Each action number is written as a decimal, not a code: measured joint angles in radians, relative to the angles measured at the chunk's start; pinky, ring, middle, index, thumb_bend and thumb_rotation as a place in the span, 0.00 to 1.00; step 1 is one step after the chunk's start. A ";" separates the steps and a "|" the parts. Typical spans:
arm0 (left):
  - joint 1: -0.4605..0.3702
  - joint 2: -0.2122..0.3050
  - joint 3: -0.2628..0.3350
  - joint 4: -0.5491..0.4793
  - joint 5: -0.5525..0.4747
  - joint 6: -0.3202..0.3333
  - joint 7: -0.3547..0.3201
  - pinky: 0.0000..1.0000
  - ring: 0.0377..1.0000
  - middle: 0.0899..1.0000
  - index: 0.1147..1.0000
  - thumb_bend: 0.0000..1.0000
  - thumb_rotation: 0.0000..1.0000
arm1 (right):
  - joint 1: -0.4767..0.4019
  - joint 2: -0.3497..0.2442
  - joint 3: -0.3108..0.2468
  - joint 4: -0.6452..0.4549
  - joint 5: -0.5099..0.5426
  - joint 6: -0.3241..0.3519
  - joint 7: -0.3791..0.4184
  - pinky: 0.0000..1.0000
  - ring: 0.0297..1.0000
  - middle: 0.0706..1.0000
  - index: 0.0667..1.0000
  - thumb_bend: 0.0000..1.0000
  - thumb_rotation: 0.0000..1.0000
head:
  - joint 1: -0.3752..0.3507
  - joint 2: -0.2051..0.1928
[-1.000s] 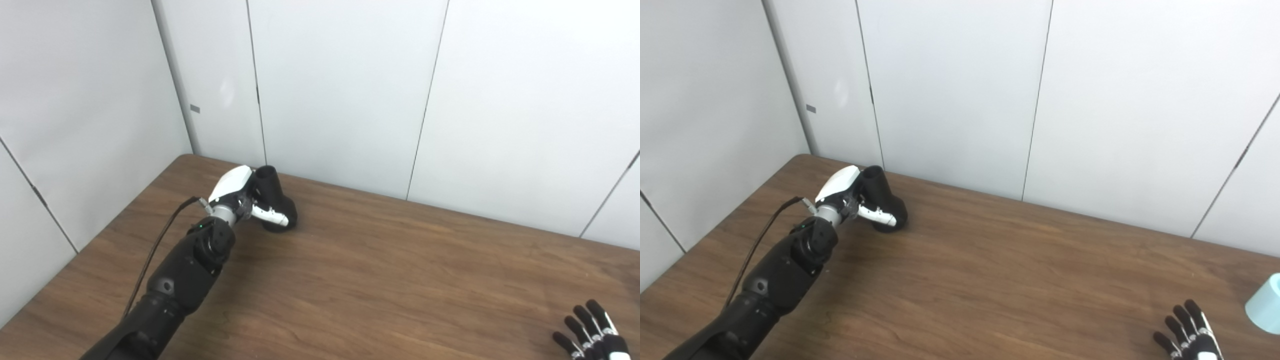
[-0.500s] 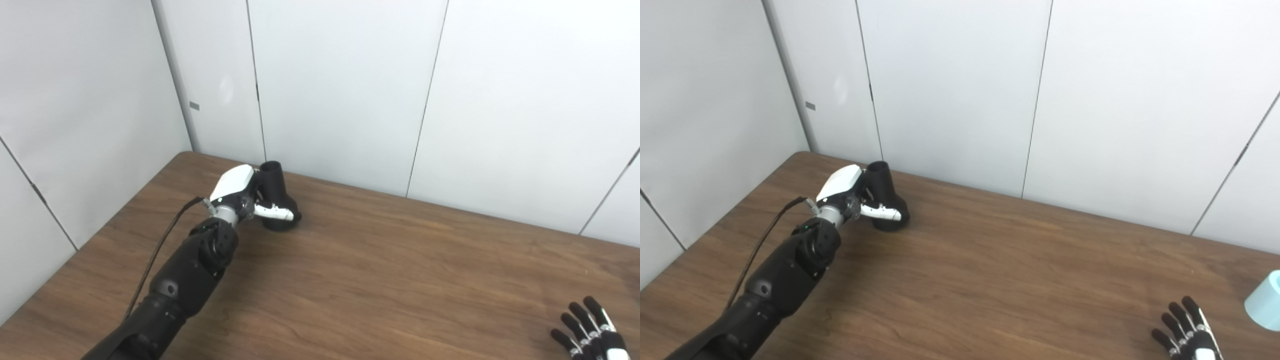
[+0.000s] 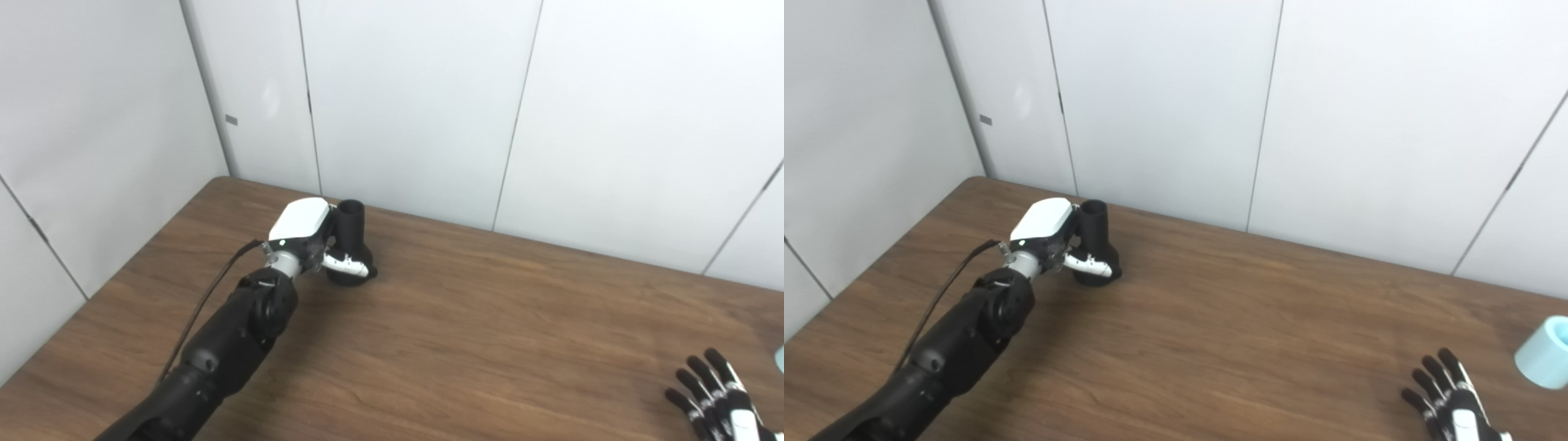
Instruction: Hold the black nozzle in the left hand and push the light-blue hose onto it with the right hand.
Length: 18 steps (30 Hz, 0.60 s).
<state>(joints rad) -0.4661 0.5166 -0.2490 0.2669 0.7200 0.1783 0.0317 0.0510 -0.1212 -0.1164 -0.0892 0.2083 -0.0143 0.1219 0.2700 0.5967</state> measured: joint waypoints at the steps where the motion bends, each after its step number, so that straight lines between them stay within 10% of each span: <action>1: 0.006 -0.001 -0.001 -0.008 0.000 -0.001 0.000 0.59 0.57 0.46 0.41 0.52 0.00 | 0.000 0.000 0.000 0.000 -0.001 0.000 -0.001 0.79 0.88 0.89 0.90 0.55 0.85 | -0.003 0.000; 18: 0.139 -0.148 0.032 -0.165 -0.015 0.007 0.032 0.52 0.52 0.47 0.41 0.52 0.00 | 0.001 0.006 0.000 -0.005 -0.010 0.006 -0.008 0.78 0.88 0.89 0.90 0.53 0.88 | -0.060 0.021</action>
<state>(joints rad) -0.3274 0.3682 -0.2167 0.1016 0.7050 0.1852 0.0633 0.0521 -0.1157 -0.1163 -0.0938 0.1986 -0.0084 0.1140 0.2102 0.6181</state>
